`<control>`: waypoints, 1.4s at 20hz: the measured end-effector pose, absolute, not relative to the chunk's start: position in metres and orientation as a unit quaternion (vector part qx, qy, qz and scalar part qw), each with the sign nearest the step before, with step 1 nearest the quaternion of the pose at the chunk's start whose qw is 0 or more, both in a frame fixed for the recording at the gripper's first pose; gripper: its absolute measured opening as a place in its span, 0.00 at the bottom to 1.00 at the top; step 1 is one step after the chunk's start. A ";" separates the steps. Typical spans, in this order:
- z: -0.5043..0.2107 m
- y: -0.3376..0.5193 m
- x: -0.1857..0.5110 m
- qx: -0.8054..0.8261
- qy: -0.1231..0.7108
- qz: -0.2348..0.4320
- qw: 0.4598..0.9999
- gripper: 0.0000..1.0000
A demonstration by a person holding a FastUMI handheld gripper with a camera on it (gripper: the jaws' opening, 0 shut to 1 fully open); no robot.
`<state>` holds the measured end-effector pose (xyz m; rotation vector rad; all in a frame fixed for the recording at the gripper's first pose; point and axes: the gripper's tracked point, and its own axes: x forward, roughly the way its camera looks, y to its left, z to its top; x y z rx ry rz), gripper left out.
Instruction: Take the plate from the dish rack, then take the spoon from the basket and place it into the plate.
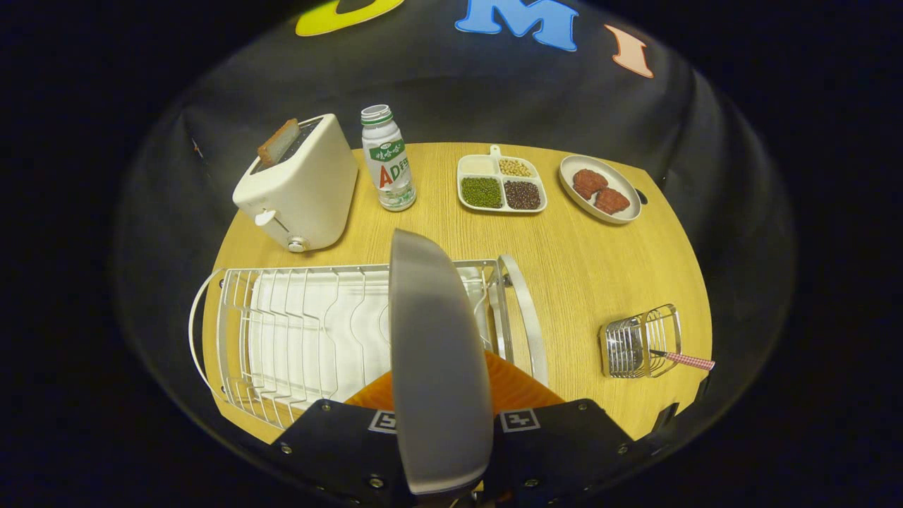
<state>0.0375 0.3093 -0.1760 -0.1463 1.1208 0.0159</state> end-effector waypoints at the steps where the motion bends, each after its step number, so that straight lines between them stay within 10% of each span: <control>1: -0.174 0.310 0.039 -0.087 0.521 0.004 0.849 0.34; 18: -0.068 0.206 -0.015 0.006 0.461 0.085 0.883 0.35; 28: -0.132 0.091 -0.101 0.099 0.477 0.051 0.872 0.36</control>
